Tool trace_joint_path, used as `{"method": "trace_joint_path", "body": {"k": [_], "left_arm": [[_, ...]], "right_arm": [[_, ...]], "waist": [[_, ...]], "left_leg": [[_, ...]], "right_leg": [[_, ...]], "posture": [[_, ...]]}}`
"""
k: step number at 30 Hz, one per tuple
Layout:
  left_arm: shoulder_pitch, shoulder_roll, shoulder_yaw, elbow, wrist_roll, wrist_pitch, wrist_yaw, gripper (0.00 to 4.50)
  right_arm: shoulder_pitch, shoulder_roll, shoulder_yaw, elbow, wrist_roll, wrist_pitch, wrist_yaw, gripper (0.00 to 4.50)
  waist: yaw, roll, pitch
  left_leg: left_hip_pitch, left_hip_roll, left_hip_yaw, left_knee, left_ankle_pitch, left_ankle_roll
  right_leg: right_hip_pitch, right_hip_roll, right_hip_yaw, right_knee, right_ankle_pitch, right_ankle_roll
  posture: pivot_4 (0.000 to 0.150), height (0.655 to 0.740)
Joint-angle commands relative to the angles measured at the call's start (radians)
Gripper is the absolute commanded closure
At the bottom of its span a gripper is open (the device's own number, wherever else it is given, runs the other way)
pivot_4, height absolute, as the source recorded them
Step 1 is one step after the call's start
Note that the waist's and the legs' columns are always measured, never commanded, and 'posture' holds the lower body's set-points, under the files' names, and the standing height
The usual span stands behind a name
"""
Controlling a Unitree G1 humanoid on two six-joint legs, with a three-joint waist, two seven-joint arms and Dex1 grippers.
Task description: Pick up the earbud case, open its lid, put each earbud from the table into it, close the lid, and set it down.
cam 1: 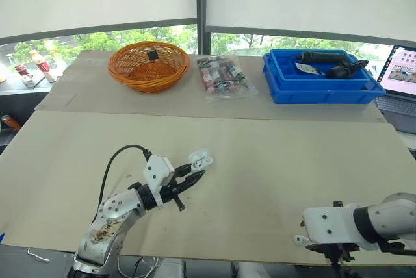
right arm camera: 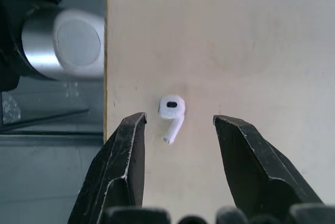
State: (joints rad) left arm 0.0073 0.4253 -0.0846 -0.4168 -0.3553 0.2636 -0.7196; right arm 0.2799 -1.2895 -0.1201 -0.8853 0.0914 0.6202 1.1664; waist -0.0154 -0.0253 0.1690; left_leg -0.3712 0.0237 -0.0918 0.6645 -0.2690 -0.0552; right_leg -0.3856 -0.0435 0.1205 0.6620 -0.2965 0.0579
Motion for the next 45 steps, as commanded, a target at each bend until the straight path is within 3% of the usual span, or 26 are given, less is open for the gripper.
{"method": "trace_joint_path", "body": {"k": [1, 6, 23, 24, 28, 29, 37, 41, 45], "left_arm": [[-0.016, -0.004, -0.002, -0.014, -0.004, -0.023, -0.002, 3.93], [-0.022, -0.006, -0.003, -0.01, -0.003, -0.026, 0.002, 3.93], [-0.016, -0.006, -0.002, -0.011, 0.002, -0.033, 0.009, 3.93], [-0.016, -0.006, -0.002, -0.011, 0.002, -0.033, 0.009, 3.93], [-0.019, -0.007, -0.002, -0.009, 0.003, -0.033, 0.009, 3.93], [-0.019, -0.007, -0.003, -0.009, 0.003, -0.033, 0.01, 3.93], [-0.031, -0.015, -0.006, 0.003, 0.005, -0.038, 0.01, 3.93], [-0.056, -0.032, -0.011, 0.02, -0.013, -0.042, -0.004, 3.93], [-0.107, -0.055, -0.025, 0.034, -0.04, -0.029, -0.029, 3.93]], "right_arm": [[-0.066, -0.009, 0.086, -0.023, -0.019, 0.078, -0.044, 2.18], [-0.12, 0.001, 0.177, 0.013, -0.039, 0.11, -0.077, 2.18], [-0.15, 0.02, 0.285, 0.035, -0.03, 0.152, -0.116, 2.18], [-0.147, 0.019, 0.285, 0.037, -0.032, 0.15, -0.117, 2.71], [-0.139, 0.014, 0.28, 0.046, -0.037, 0.143, -0.117, 4.0], [-0.138, 0.013, 0.279, 0.046, -0.037, 0.141, -0.117, 4.15], [-0.192, 0.044, 0.21, 0.035, 0.001, 0.109, -0.114, 4.15], [-0.328, 0.174, 0.156, 0.069, 0.073, 0.092, -0.159, 4.15], [-0.478, 0.443, 0.088, 0.082, 0.194, 0.121, -0.299, 4.15]], "waist": [[-0.001, 0.0, 0.0], [0.0, 0.0, 0.0], [0.0, 0.0, 0.0], [0.0, 0.0, 0.0], [-0.002, -0.003, -0.002], [-0.001, -0.003, -0.002], [-0.002, -0.003, -0.002], [-0.004, -0.004, -0.002], [-0.002, -0.004, -0.001]], "left_leg": [[0.0, 0.0, 0.0, 0.0, 0.0, 0.0], [0.0, 0.0, 0.0, 0.0, 0.0, 0.0], [0.0, 0.0, 0.0, 0.0, 0.0, 0.0], [0.0, 0.0, 0.0, 0.0, 0.0, 0.0], [0.0, 0.0, 0.0, 0.0, 0.0, 0.0], [0.0, 0.0, 0.0, 0.0, 0.0, 0.0], [0.0, 0.0, 0.0, 0.0, 0.0, 0.0], [0.0, 0.0, 0.0, 0.0, 0.0, 0.0], [0.0, 0.0, 0.0, 0.0, 0.0, 0.0]], "right_leg": [[0.0, 0.0, 0.0, 0.0, 0.0, 0.0], [0.0, 0.0, 0.0, -0.001, 0.0, 0.0], [0.0, 0.0, 0.0, 0.0, 0.0, 0.0], [0.0, 0.0, 0.0, 0.0, 0.0, 0.0], [0.0, 0.0, 0.0, 0.0, 0.0, 0.0], [0.0, 0.0, 0.0, 0.0, 0.0, 0.0], [0.0, 0.0, 0.0, 0.0, 0.0, 0.0], [0.0, 0.0, 0.0, 0.0, 0.0, 0.0], [0.0, 0.0, 0.0, 0.0, 0.0, 0.0]], "posture": [[0.15, 0.7329], [0.15, 0.7329], [0.15, 0.7329], [0.15, 0.7329], [0.15, 0.7329], [0.15, 0.7329], [0.15, 0.7329], [0.15, 0.7329], [0.15, 0.7329]]}}
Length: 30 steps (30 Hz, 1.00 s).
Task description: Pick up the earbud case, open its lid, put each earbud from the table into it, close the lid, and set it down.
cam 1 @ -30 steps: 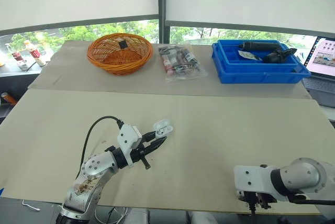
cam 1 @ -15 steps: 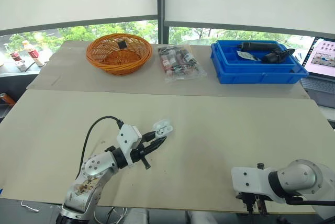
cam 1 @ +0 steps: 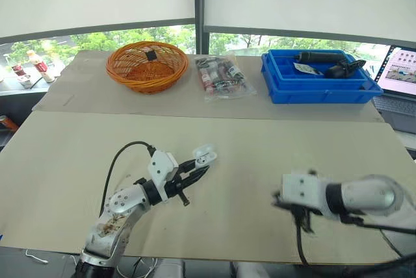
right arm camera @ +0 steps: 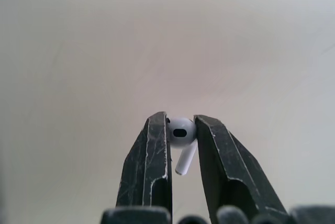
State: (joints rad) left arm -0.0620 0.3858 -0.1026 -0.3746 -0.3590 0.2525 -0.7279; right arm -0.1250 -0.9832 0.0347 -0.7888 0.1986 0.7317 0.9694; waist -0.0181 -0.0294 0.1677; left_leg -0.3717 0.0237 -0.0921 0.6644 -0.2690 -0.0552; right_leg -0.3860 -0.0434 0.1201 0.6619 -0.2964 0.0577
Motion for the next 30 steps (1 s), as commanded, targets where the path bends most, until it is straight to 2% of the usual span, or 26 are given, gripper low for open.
{"method": "trace_joint_path", "body": {"k": [1, 4, 7, 10, 16, 30], "left_arm": [[-0.05, -0.022, -0.009, 0.001, -0.038, -0.018, -0.025, 3.93], [-0.086, -0.035, -0.013, 0.03, -0.04, -0.023, -0.036, 3.93], [-0.136, -0.05, -0.023, 0.069, -0.039, -0.024, -0.048, 3.93], [-0.167, -0.057, -0.028, 0.101, -0.037, -0.028, -0.061, 3.93], [-0.199, -0.065, -0.026, 0.139, -0.037, -0.037, -0.078, 3.93], [-0.185, -0.065, -0.023, 0.121, -0.036, -0.038, -0.072, 3.93]], "right_arm": [[-0.097, 0.199, -0.075, -0.012, 0.102, 0.001, -0.139, 4.15], [-0.14, 0.38, -0.099, -0.014, 0.144, -0.036, -0.253, 4.15], [-0.155, 0.571, -0.054, -0.021, 0.173, -0.072, -0.374, 4.15], [-0.161, 0.643, -0.01, 0.001, 0.161, -0.095, -0.418, 4.15], [-0.149, 0.668, 0.067, 0.083, 0.103, -0.195, -0.45, 4.15], [-0.091, 0.647, 0.089, 0.206, 0.04, -0.352, -0.446, 4.15]], "waist": [[0.001, 0.0, 0.0], [0.003, 0.0, 0.0], [0.002, 0.0, 0.0], [0.0, 0.0, 0.0], [-0.006, 0.001, 0.0], [-0.024, 0.001, 0.0]], "left_leg": [[-0.001, 0.0, -0.001, 0.0, 0.0, 0.0], [-0.001, 0.0, -0.002, 0.0, 0.0, 0.0], [-0.001, -0.001, -0.003, 0.0, 0.0, 0.0], [-0.002, -0.001, -0.003, 0.0, 0.001, -0.001], [-0.001, -0.001, -0.004, 0.0, 0.001, -0.001], [-0.002, -0.001, -0.005, 0.0, 0.001, -0.001]], "right_leg": [[0.0, 0.0, -0.001, 0.0, 0.0, 0.0], [-0.001, 0.0, -0.001, 0.0, 0.0, 0.0], [-0.001, 0.0, -0.001, 0.001, 0.0, 0.0], [-0.002, 0.0, -0.002, 0.002, 0.0, 0.0], [-0.002, -0.001, -0.002, 0.002, 0.0, 0.0], [-0.002, -0.001, -0.003, 0.002, 0.0, 0.0]], "posture": [[0.15, 0.7329], [0.15, 0.7329], [0.15, 0.7329], [0.15, 0.7329], [0.15, 0.7329], [0.15, 0.7329]]}}
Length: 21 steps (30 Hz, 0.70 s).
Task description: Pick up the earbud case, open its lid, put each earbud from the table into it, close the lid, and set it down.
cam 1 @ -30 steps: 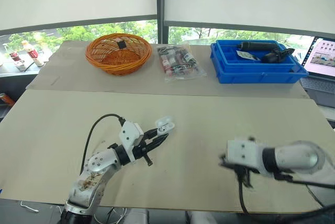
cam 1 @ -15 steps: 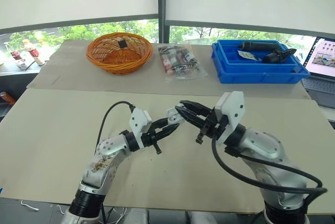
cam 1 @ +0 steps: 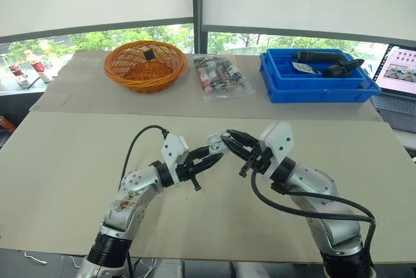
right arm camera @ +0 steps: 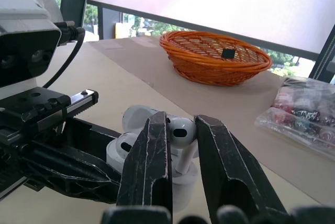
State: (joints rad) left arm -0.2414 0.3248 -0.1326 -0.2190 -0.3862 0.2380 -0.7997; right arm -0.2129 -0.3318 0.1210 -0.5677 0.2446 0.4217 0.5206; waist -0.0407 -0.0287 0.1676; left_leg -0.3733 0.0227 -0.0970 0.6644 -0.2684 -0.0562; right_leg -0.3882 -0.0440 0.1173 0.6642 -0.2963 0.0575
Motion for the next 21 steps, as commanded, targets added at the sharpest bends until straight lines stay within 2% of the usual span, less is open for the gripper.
{"method": "trace_joint_path", "body": {"k": [1, 14, 16, 21], "left_arm": [[-0.006, -0.005, 0.007, -0.033, -0.009, -0.023, 0.001, 3.93], [-0.006, -0.009, 0.01, -0.039, -0.014, -0.024, 0.005, 3.93], [-0.006, -0.009, 0.01, -0.04, -0.014, -0.025, 0.004, 3.93], [-0.007, -0.005, 0.005, -0.039, -0.01, -0.031, -0.003, 3.93]], "right_arm": [[-0.002, -0.004, 0.006, -0.012, -0.009, -0.046, 0.001, 4.15], [0.017, -0.036, 0.047, 0.018, -0.074, -0.106, 0.009, 4.15], [0.019, -0.033, 0.044, 0.014, -0.069, -0.108, 0.004, 3.14], [0.013, -0.045, 0.035, -0.015, -0.059, -0.09, 0.011, 1.5]], "waist": [[-0.002, 0.0, 0.0], [-0.002, 0.0, 0.0], [-0.002, 0.0, 0.0], [-0.002, 0.0, 0.0]], "left_leg": [[0.0, 0.0, 0.0, 0.0, 0.0, 0.0], [0.0, 0.0, 0.0, 0.0, 0.0, 0.0], [0.0, 0.0, 0.0, 0.0, 0.0, 0.0], [0.0, 0.0, 0.0, 0.0, 0.0, 0.0]], "right_leg": [[0.0, 0.0, 0.0, 0.0, 0.0, 0.0], [0.0, 0.0, 0.0, 0.0, 0.0, 0.0], [0.0, 0.0, 0.0, 0.0, 0.0, 0.0], [0.0, 0.0, 0.0, 0.0, 0.0, 0.0]], "posture": [[0.15, 0.7329], [0.15, 0.7329], [0.15, 0.7329], [0.15, 0.7329]]}}
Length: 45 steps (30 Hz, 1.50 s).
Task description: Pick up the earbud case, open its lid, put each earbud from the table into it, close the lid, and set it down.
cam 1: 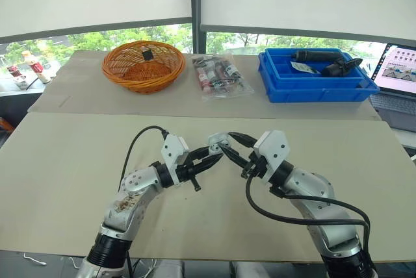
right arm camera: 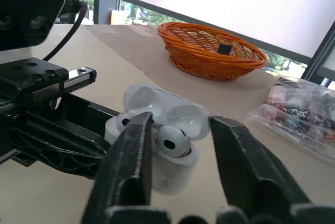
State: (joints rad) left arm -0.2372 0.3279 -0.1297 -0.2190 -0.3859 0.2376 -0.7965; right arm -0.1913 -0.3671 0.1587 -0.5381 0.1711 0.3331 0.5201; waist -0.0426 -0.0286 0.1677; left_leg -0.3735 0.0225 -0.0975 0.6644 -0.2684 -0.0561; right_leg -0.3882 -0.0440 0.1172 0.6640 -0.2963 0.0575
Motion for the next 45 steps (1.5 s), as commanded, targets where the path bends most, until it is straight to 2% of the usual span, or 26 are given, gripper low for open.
{"method": "trace_joint_path", "body": {"k": [1, 5, 9, 11, 14, 17, 23, 28, 38, 41, 45], "left_arm": [[-0.011, -0.007, 0.002, -0.038, -0.01, -0.031, -0.007, 3.93], [-0.02, 0.001, 0.0, -0.009, -0.012, -0.035, -0.035, 3.93], [-0.08, 0.016, -0.036, 0.063, -0.033, -0.037, -0.154, 3.93], [-0.131, 0.014, -0.068, 0.109, -0.043, -0.03, -0.232, 3.93], [-0.196, -0.003, -0.109, 0.173, -0.042, -0.034, -0.322, 3.93], [-0.239, -0.025, -0.133, 0.223, -0.033, -0.051, -0.379, 3.93], [-0.269, -0.078, -0.165, 0.279, 0.003, -0.09, -0.409, 3.93], [-0.262, -0.091, -0.166, 0.284, 0.019, -0.102, -0.395, 3.93], [-0.271, -0.086, -0.153, 0.317, 0.049, -0.118, -0.377, 3.93], [-0.281, -0.094, -0.139, 0.322, 0.034, -0.082, -0.359, 3.93], [-0.299, -0.086, -0.139, 0.318, 0.005, 0.061, -0.339, 3.93]], "right_arm": [[-0.005, -0.015, -0.015, -0.062, 0.029, 0.009, 0.016, 1.49], [0.023, -0.065, -0.131, -0.167, 0.128, 0.095, 0.023, 1.49], [0.059, -0.196, -0.309, -0.237, 0.229, 0.223, 0.056, 1.49], [0.041, -0.269, -0.376, -0.212, 0.263, 0.262, 0.084, 1.49], [-0.012, -0.367, -0.384, -0.135, 0.277, 0.296, 0.138, 1.49], [-0.072, -0.43, -0.335, -0.065, 0.269, 0.302, 0.191, 2.32], [-0.205, -0.484, -0.203, 0.023, 0.291, 0.361, 0.295, 4.46], [-0.255, -0.492, -0.161, -0.004, 0.35, 0.436, 0.351, 4.5], [-0.222, -0.531, -0.187, -0.099, 0.475, 0.532, 0.392, 4.5], [-0.191, -0.552, -0.198, -0.126, 0.503, 0.552, 0.395, 4.5], [-0.13, -0.547, -0.239, -0.15, 0.523, 0.56, 0.359, 4.5]], "waist": [[0.0, 0.0, 0.0], [0.003, 0.0, 0.0], [0.011, 0.0, 0.0], [0.01, 0.0, 0.0], [0.005, 0.0, 0.0], [-0.003, 0.0, 0.0], [0.0, 0.0, 0.0], [0.003, 0.0, 0.0], [0.006, 0.0, 0.0], [0.009, 0.0, 0.0], [0.013, 0.0, 0.0]], "left_leg": [[0.0, 0.0, 0.0, 0.0, 0.0, 0.0], [-0.001, 0.0, 0.0, 0.0, 0.0, 0.0], [-0.001, -0.001, -0.001, 0.0, 0.0, 0.0], [-0.001, -0.002, -0.001, 0.0, 0.0, 0.0], [-0.001, -0.002, -0.001, 0.0, 0.0, 0.0], [-0.001, -0.002, -0.001, 0.0, 0.0, 0.001], [-0.001, -0.002, -0.001, 0.0, 0.0, 0.001], [-0.002, -0.002, -0.001, 0.0, 0.0, 0.001], [-0.002, -0.003, -0.002, 0.0, 0.001, 0.001], [-0.002, -0.003, -0.002, 0.0, 0.001, 0.001], [-0.003, -0.003, -0.003, 0.0, 0.001, 0.001]], "right_leg": [[0.0, 0.0, 0.0, 0.0, 0.0, 0.0], [0.0, 0.0, 0.0, 0.0, 0.0, 0.0], [0.0, -0.001, -0.001, -0.001, 0.0, 0.0], [0.001, -0.001, 0.0, -0.001, 0.0, 0.0], [0.001, -0.001, -0.001, -0.001, 0.0, 0.0], [0.001, 0.0, 0.0, -0.001, 0.0, 0.0], [0.0, -0.001, 0.0, -0.002, 0.0, 0.0], [0.0, -0.001, 0.0, -0.002, 0.0, 0.0], [0.0, -0.001, -0.001, -0.002, 0.0, 0.0], [0.0, -0.001, -0.001, -0.002, 0.0, 0.0], [0.0, -0.001, -0.002, -0.001, 0.0, 0.0]], "posture": [[0.15, 0.7329], [0.15, 0.7329], [0.15, 0.7329], [0.15, 0.7329], [0.15, 0.7329], [0.15, 0.7329], [0.15, 0.7329], [0.15, 0.7329], [0.15, 0.7329], [0.15, 0.7329], [0.15, 0.7329]]}}
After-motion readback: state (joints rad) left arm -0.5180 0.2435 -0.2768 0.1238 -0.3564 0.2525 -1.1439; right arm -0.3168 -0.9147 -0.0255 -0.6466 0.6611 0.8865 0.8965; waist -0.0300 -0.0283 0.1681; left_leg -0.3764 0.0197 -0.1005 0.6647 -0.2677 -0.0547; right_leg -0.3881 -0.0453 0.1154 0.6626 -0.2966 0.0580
